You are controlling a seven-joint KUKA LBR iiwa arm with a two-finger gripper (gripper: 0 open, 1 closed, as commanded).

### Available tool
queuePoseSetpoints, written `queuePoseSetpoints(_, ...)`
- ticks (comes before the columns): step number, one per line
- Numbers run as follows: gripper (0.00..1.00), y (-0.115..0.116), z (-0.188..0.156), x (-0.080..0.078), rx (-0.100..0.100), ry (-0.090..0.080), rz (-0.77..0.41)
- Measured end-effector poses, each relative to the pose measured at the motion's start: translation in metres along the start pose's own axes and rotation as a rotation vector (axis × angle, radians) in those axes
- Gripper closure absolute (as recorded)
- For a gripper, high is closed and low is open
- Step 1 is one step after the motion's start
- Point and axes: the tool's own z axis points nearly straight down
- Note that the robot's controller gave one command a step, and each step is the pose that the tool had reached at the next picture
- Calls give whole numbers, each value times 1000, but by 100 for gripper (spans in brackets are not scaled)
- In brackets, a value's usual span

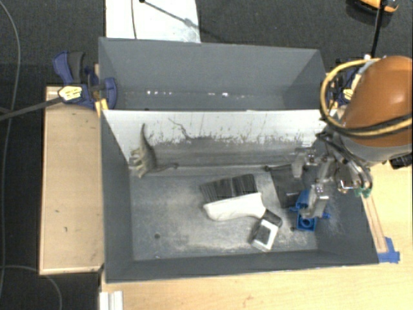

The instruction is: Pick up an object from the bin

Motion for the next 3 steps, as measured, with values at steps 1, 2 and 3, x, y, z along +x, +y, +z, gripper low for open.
queuePoseSetpoints(1,0,0,-4,-1,1,-9,-2)
queuePoseSetpoints(2,0,-4,40,-40,2,-16,-43)
queuePoseSetpoints(3,0,12,76,-49,0,-7,-4)
